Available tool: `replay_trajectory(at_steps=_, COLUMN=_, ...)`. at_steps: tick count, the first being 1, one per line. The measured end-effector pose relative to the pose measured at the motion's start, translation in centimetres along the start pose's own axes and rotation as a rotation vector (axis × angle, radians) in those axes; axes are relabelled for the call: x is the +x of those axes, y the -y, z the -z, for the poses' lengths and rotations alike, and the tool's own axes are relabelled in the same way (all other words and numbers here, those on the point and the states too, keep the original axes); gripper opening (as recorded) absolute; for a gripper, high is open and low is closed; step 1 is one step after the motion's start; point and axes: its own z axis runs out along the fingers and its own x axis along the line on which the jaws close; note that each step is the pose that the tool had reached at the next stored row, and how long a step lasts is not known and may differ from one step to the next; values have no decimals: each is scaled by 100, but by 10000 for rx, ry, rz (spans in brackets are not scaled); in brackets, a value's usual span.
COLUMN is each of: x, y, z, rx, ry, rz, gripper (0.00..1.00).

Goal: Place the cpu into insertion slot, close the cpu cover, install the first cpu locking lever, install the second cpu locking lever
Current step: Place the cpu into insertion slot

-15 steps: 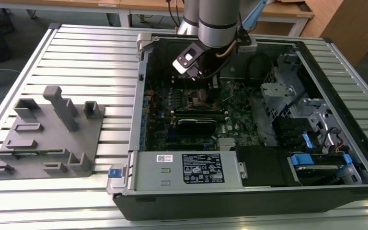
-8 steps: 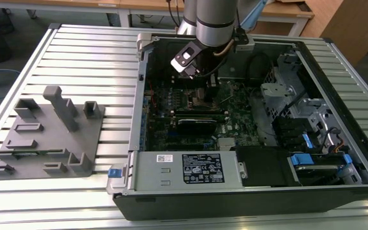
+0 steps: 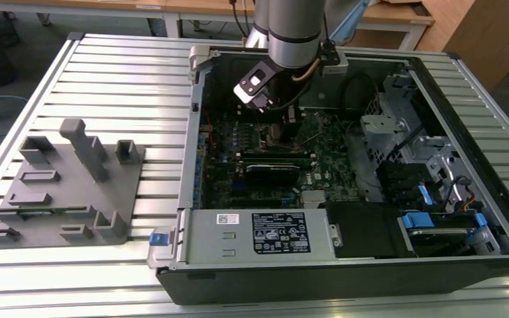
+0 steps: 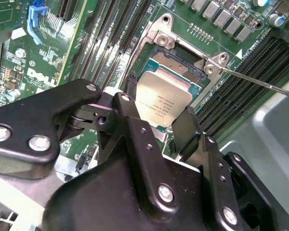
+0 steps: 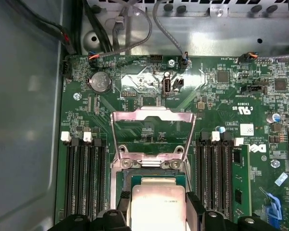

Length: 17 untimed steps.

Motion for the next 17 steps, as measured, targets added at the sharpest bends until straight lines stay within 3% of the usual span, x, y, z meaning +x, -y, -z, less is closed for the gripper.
replay_trajectory(at_steps=17, x=37, y=26, z=-72, rx=0, ry=-6, rz=-2, gripper=54)
